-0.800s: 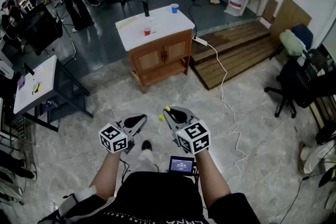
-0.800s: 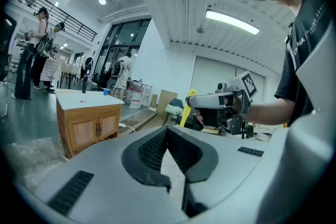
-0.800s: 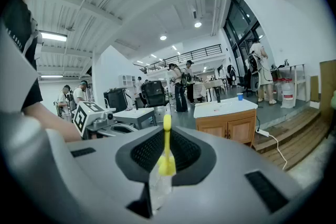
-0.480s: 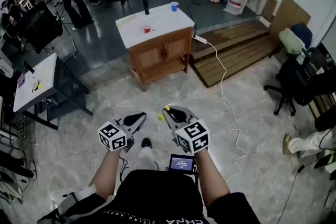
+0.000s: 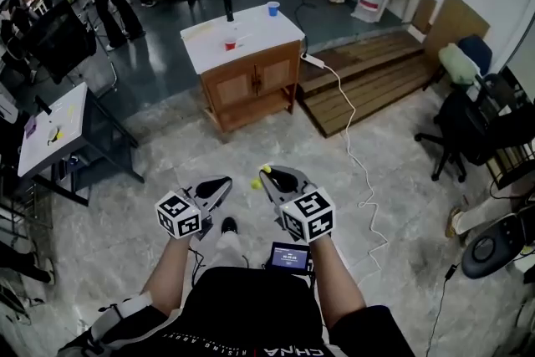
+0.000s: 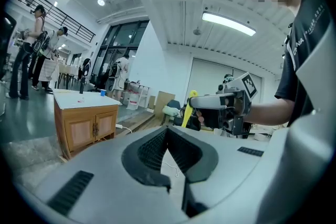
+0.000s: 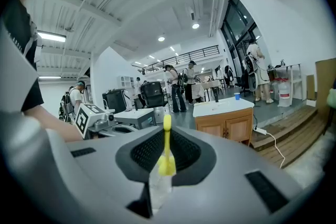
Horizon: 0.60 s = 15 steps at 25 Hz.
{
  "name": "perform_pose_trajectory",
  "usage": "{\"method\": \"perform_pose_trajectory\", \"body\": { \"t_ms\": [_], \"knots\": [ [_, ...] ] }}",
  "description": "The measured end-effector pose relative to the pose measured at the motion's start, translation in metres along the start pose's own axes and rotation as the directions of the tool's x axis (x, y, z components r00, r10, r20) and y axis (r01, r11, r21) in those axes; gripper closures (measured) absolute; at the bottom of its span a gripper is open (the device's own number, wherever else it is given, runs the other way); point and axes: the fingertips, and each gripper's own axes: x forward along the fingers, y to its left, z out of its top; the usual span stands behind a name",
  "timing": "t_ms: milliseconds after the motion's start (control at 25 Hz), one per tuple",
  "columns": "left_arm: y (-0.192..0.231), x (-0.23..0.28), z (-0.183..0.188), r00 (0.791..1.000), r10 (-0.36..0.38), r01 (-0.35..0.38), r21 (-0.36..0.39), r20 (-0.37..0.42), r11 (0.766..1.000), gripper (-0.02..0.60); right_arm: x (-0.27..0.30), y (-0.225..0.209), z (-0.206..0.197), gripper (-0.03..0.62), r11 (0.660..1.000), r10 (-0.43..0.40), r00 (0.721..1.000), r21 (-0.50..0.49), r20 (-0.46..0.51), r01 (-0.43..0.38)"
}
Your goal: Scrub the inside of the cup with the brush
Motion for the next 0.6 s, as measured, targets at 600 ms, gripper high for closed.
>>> {"method": "perform_pose_trajectory", "body": {
  "t_ms": [600],
  "knots": [
    [0.010, 0.000, -0.005, 1.000, 0.021, -0.021, -0.011, -0.007, 1.000, 0.577, 0.012, -0.008, -0.004, 0.554, 1.000, 0.017, 1.000, 0.004, 0.004, -0.017]
  ]
}}
